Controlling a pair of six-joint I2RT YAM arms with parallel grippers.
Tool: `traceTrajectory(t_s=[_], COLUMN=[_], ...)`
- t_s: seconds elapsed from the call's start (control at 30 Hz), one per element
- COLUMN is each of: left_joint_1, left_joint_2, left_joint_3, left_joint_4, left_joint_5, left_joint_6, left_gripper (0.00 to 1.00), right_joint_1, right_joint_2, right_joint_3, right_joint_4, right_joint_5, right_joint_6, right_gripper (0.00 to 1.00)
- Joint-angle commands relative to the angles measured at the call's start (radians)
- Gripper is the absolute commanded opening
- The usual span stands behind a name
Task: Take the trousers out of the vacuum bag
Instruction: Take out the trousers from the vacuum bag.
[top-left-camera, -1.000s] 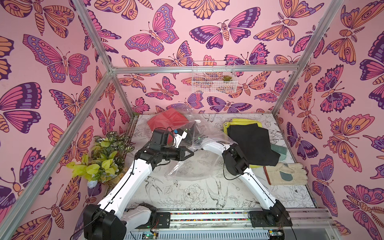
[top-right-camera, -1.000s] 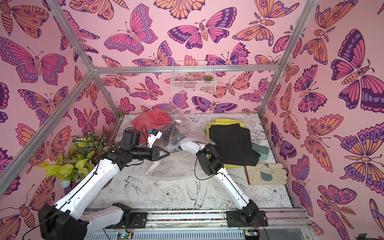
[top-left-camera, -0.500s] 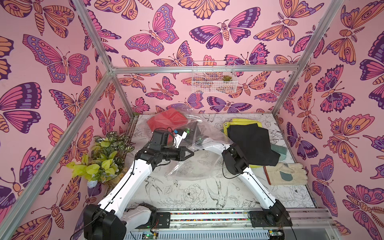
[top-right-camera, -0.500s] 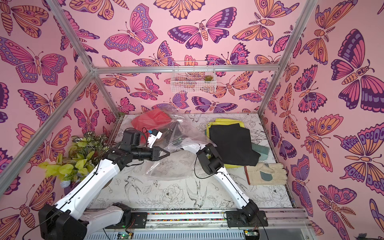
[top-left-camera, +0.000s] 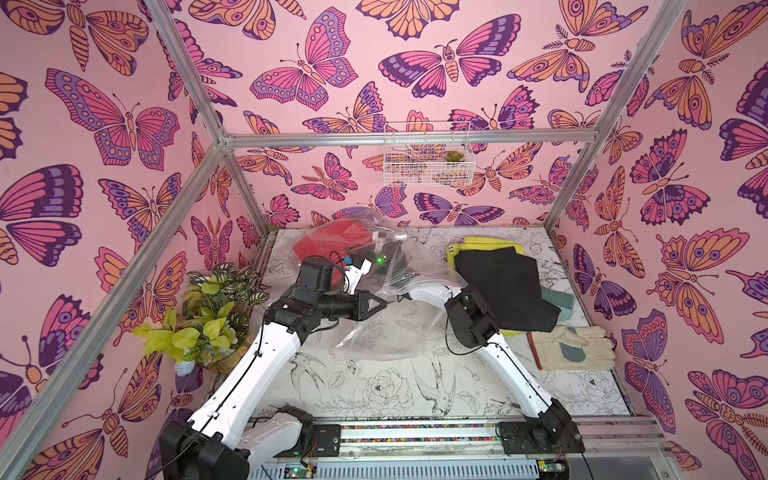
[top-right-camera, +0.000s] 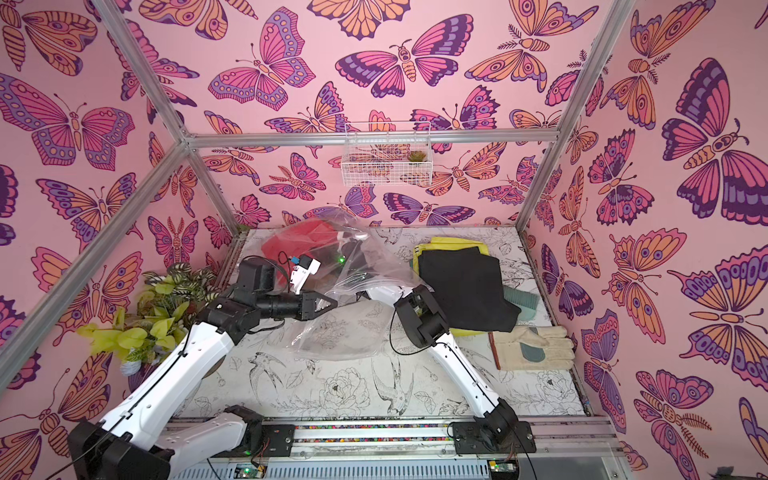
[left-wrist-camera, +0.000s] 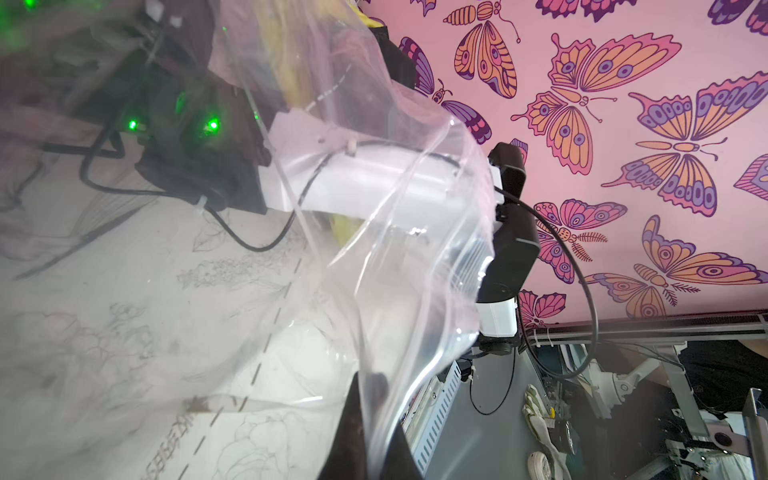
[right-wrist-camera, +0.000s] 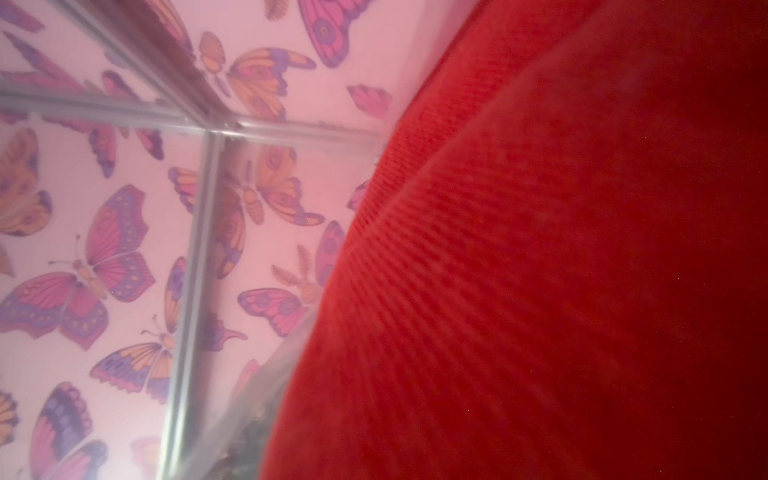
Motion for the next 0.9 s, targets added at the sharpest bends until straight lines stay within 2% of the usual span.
traceTrajectory(t_s=[0.0, 0.3, 0.43, 0.53, 0.7, 0.87], left_joint_1=[0.011, 0.029, 0.032, 0.038, 0.041, 0.041], left_joint_2=[-0.018, -0.031, -0.038, -0.047, -0.055, -0.060], left_joint_3=[0.018, 0.017, 0.004, -0.002, -0.006, -0.020], left_joint_4=[-0.024, -0.018, -0.019, -0.019, -0.018, -0.019], left_joint_5=[-0.015, -0.028, -0.031, -0.032, -0.022, -0.021], left_joint_6=[-0.010, -0.017, -0.019, -0.020, -0.025, -0.030], left_gripper=[0.00, 0.00, 0.00, 0.00, 0.00, 0.00], right_joint_1=[-0.002, 0.027, 0.040, 0.040, 0.042, 0.042], right_joint_2=[-0.136, -0.292, -0.399, -0.497, -0.640, -0.713], right_joint_3=[-0.025, -0.248, -0.413, -0.570, -0.788, -0.929], right_joint_4=[0.206, 0.363, 0.381, 0.330, 0.113, -0.068], right_joint_5=[-0.092, -0.163, -0.162, -0.143, -0.117, -0.070], right_joint_6=[0.022, 0.020, -0.012, -0.049, -0.141, -0.205], right_gripper=[0.00, 0.00, 0.00, 0.00, 0.00, 0.00])
